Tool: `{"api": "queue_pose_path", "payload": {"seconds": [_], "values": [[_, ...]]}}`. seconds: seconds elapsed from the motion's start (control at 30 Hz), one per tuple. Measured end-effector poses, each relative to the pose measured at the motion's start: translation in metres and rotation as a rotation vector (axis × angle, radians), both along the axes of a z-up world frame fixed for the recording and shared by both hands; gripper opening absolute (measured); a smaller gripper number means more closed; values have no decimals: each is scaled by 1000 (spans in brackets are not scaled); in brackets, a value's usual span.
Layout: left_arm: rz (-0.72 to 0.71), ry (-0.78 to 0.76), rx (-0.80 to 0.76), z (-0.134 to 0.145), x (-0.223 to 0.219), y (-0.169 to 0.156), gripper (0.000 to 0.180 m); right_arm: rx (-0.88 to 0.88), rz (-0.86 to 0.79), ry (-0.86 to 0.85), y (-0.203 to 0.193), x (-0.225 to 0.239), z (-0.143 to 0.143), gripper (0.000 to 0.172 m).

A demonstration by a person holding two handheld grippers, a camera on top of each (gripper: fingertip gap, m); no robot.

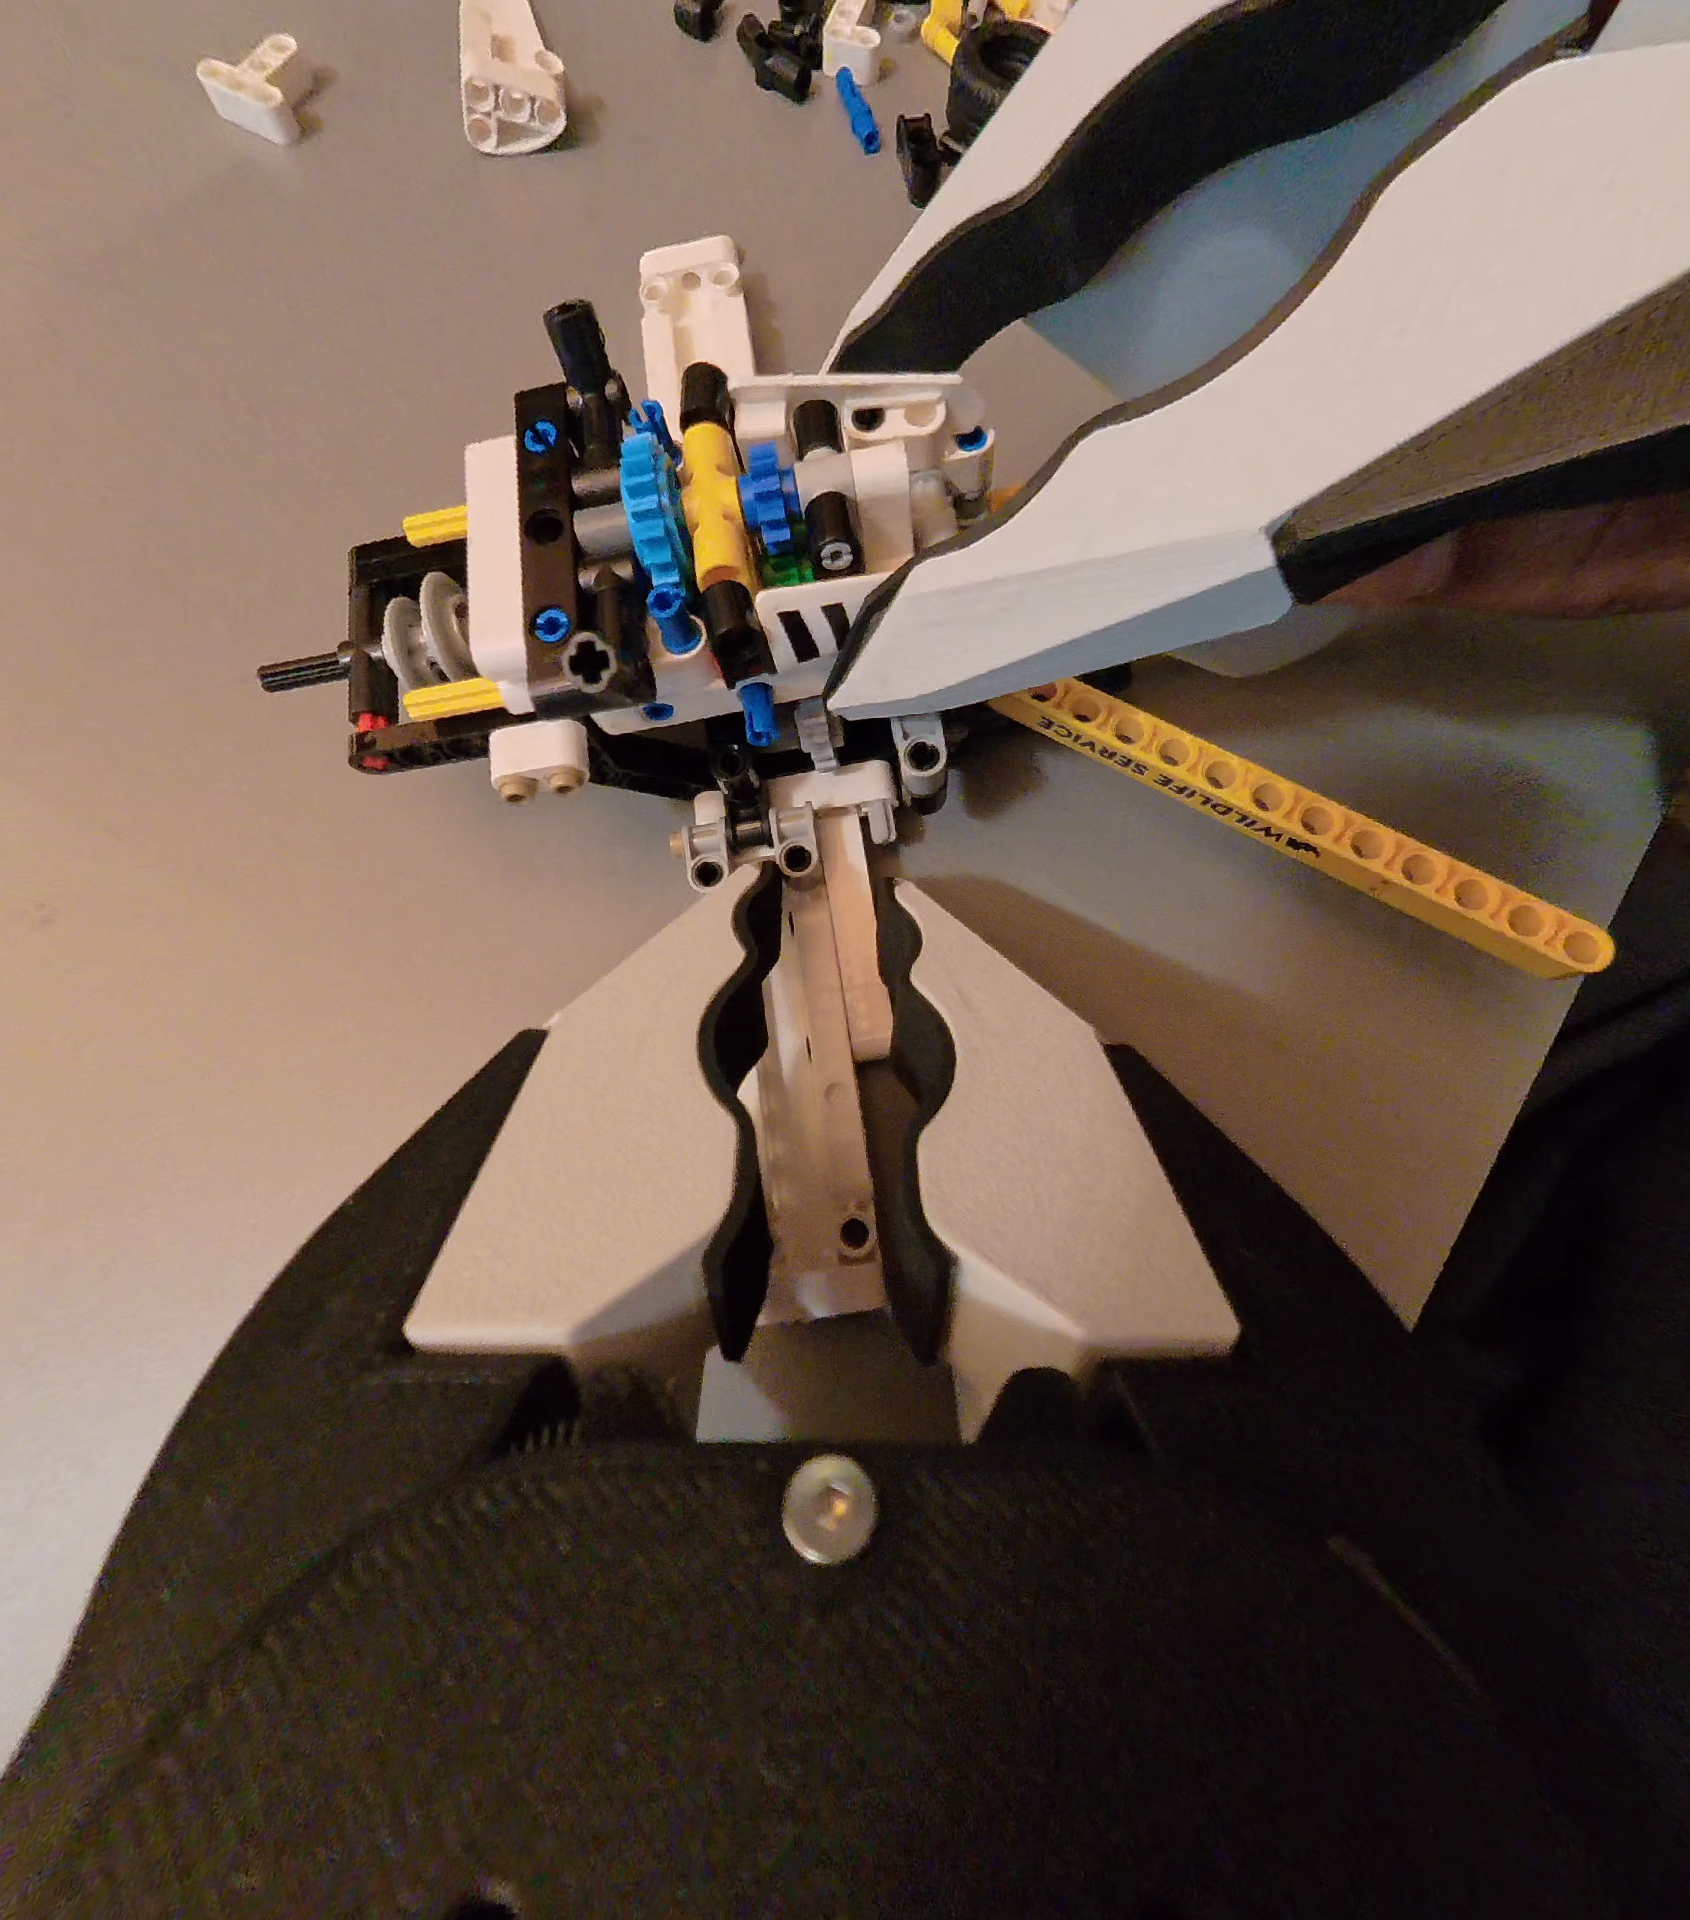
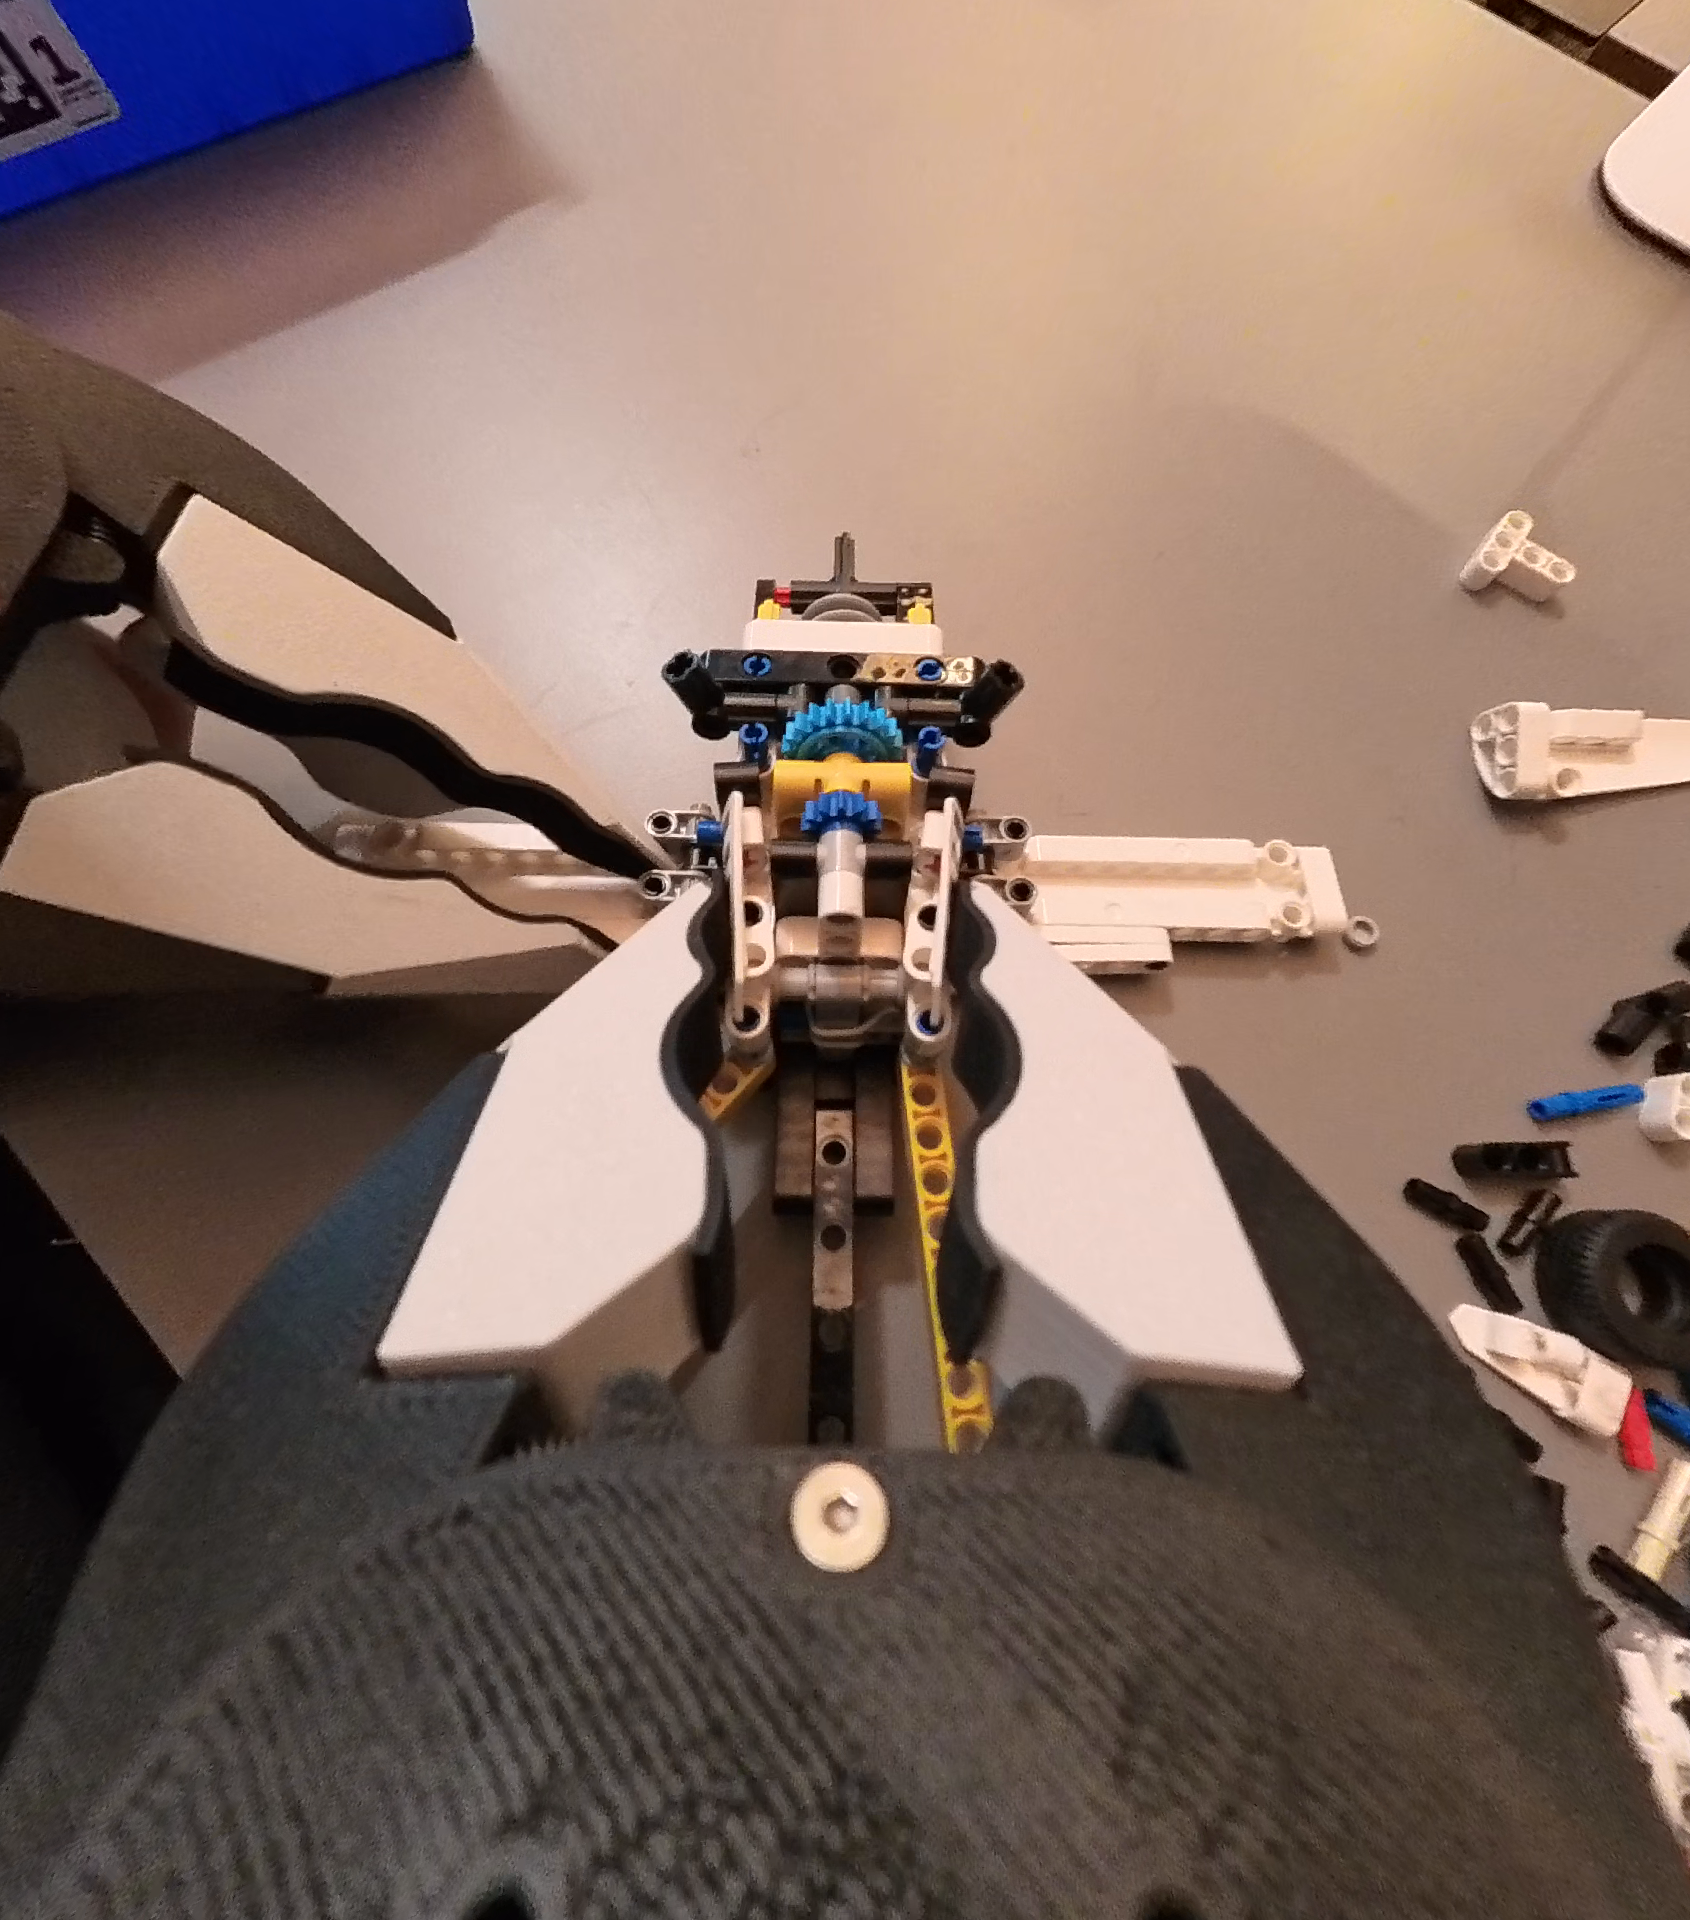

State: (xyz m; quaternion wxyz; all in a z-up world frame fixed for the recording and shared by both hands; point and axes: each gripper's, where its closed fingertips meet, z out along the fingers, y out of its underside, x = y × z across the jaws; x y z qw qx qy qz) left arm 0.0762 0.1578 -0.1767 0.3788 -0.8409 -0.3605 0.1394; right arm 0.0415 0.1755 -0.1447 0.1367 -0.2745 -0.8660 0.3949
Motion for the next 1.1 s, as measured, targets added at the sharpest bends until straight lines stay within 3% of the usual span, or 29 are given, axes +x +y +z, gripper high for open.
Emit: {"api": "queue_pose_path", "payload": {"seconds": [0.67,0.9,1.1], "values": [[-5,17,-32,-1,0,0,15,11,-8,2,0,0,0,41],[-9,-15,25,1,-1,0,15,1,-3,0,1,0,0,41],[-23,12,70,14,8,-6,26,14,15,6,2,1,0,41]]}}
